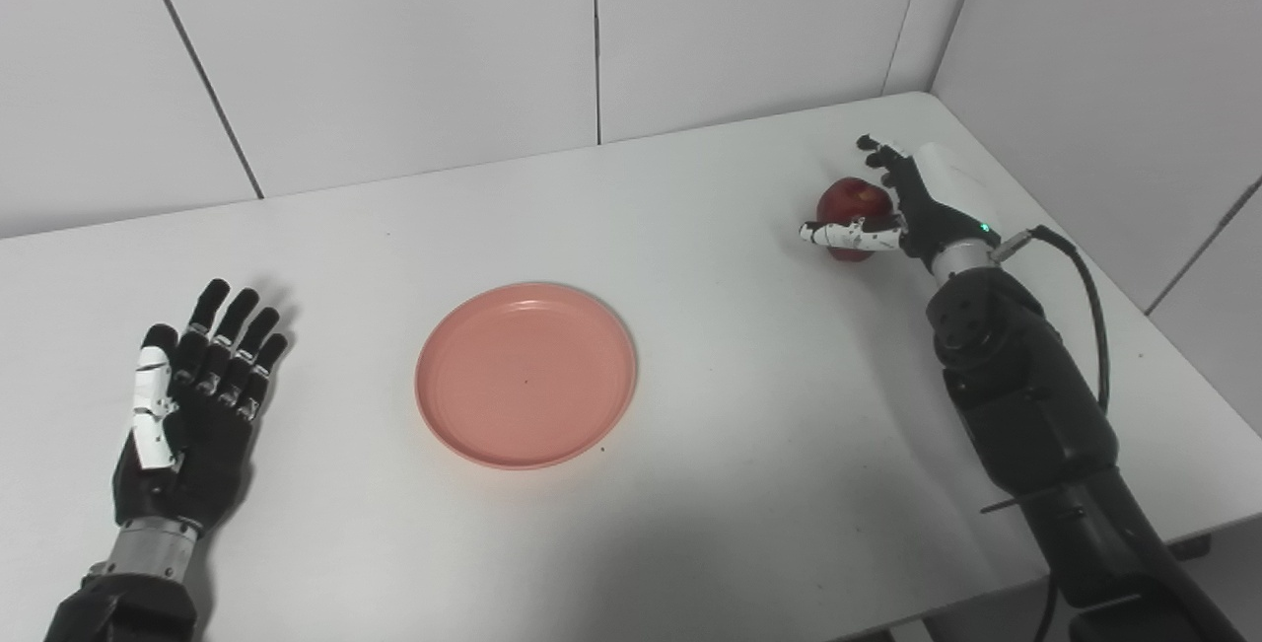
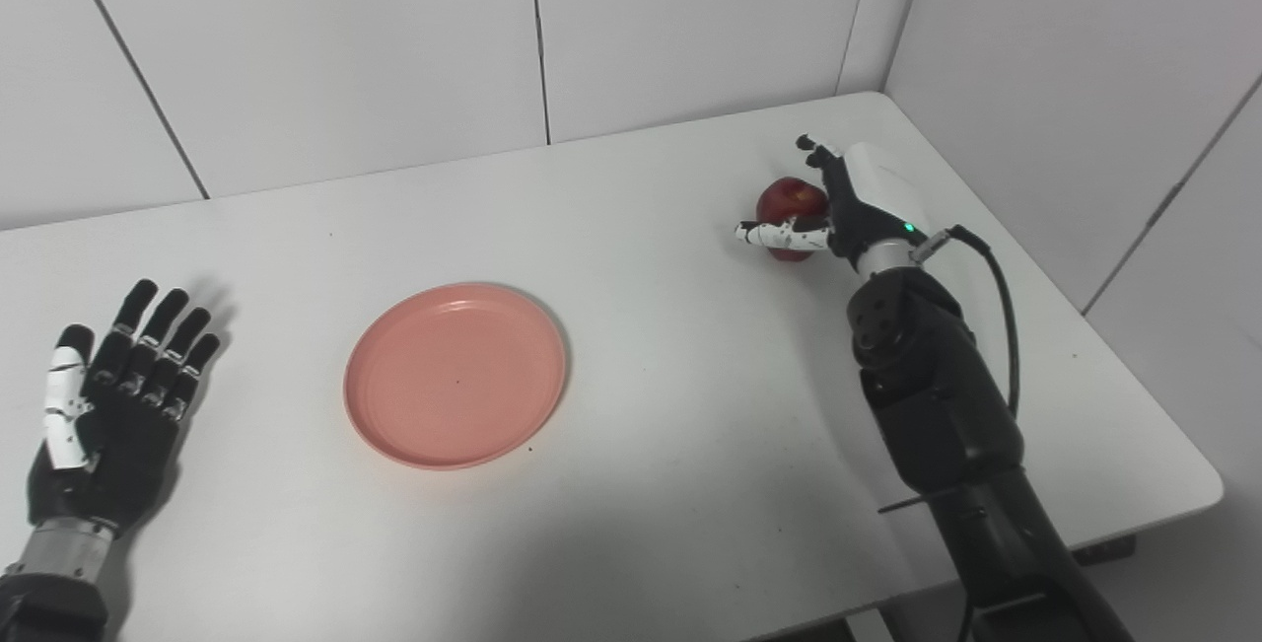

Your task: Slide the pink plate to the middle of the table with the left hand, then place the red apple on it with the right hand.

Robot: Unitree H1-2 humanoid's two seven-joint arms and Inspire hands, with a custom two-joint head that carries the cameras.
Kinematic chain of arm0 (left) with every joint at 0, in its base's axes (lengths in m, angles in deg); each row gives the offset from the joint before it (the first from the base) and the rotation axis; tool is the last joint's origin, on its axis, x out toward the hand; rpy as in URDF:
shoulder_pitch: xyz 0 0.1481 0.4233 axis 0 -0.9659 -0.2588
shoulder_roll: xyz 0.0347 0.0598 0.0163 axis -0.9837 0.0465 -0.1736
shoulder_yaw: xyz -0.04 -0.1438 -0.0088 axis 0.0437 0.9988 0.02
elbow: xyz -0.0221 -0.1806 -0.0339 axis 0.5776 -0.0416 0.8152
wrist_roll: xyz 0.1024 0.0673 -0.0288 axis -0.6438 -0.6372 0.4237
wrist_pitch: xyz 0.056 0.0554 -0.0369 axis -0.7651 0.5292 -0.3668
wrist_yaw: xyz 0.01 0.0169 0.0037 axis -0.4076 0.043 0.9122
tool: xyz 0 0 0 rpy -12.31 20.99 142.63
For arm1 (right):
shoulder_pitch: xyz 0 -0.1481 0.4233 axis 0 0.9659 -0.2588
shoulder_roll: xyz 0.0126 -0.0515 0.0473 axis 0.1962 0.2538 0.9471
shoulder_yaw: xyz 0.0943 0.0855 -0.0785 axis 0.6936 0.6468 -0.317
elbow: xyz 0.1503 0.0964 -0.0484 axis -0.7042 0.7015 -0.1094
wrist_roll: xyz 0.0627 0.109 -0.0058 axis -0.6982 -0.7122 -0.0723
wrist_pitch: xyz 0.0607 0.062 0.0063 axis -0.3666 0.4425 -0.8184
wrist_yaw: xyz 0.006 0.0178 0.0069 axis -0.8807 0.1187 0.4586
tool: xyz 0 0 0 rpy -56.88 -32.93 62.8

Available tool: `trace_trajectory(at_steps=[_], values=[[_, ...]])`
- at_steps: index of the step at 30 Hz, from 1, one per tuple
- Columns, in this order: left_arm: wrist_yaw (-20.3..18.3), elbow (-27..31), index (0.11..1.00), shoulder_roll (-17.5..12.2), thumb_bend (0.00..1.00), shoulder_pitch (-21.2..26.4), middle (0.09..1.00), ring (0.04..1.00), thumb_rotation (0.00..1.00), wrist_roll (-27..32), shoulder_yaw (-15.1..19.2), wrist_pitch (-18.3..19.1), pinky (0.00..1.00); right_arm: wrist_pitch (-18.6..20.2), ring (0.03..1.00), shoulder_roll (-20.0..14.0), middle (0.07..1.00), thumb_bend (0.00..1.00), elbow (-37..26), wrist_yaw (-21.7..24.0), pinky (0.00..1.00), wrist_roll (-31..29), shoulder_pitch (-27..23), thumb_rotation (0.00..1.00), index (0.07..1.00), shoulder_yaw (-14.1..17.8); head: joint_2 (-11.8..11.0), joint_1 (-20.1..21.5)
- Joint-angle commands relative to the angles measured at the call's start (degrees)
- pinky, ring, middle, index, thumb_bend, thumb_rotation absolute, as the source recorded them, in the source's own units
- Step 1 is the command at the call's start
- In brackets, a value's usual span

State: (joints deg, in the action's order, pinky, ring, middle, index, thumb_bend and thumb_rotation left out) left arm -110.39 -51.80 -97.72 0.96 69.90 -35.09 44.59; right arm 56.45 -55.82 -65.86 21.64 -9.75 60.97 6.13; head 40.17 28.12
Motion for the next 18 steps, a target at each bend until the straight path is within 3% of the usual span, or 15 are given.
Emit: trace_trajectory(at_steps=[1, 6, 8, 11, 13, 17, 18], values=[[-0.51, -0.59, 0.949, 0.83, 0.38, -1.80, 0.962, 0.956, 1.00, 0.33, -0.38, -0.41, 0.97, 0.19, 0.704, -1.11, 0.760, 1.00, -0.47, -0.83, 0.56, 0.37, -2.88, 0.44, 0.866, 0.14, 0.00, -0.09], [-0.78, -0.80, 0.954, 0.80, 0.38, -1.78, 0.969, 0.963, 1.00, 0.41, -0.41, -0.63, 0.98, 0.26, 0.658, -1.10, 0.723, 1.00, 0.25, 0.08, 0.51, 2.08, -3.01, 0.43, 0.861, 0.21, 0.09, -0.02], [-0.91, -0.86, 0.954, 0.77, 0.38, -1.80, 0.970, 0.962, 1.00, 0.51, -0.41, -0.61, 0.98, 0.24, 0.672, -1.34, 0.739, 1.00, 0.48, 0.16, 0.53, 2.19, -2.97, 0.42, 0.861, 0.02, 0.16, -0.02], [-0.75, -0.50, 0.951, 0.80, 0.38, -1.92, 0.964, 0.957, 1.00, 0.52, -0.47, -0.28, 0.97, 0.20, 0.759, -1.87, 0.808, 1.00, 1.17, 0.22, 0.63, 2.62, -3.02, 0.42, 0.857, -0.46, 0.16, -0.02], [-0.60, 0.02, 0.949, 0.96, 0.38, -2.04, 0.961, 0.955, 1.00, 0.67, -0.51, 0.04, 0.97, 0.21, 0.760, -2.03, 0.809, 1.00, 1.59, 0.31, 0.63, 2.85, -3.09, 0.43, 0.857, -0.58, 0.16, -0.02], [-0.66, -0.41, 0.956, 1.04, 0.39, -2.03, 0.963, 0.959, 1.00, 0.93, -0.35, 0.05, 0.98, 0.20, 0.745, -2.13, 0.796, 1.00, 1.78, 0.13, 0.61, 3.07, -3.04, 0.42, 0.854, -0.70, 0.16, -0.02], [-0.76, -0.51, 0.959, 1.03, 0.39, -2.02, 0.964, 0.959, 1.00, 0.95, -0.34, -0.03, 0.98, 0.20, 0.662, -2.21, 0.718, 1.00, 1.78, 0.00, 0.52, 3.05, -3.00, 0.41, 0.850, -0.81, 0.16, -0.02]])
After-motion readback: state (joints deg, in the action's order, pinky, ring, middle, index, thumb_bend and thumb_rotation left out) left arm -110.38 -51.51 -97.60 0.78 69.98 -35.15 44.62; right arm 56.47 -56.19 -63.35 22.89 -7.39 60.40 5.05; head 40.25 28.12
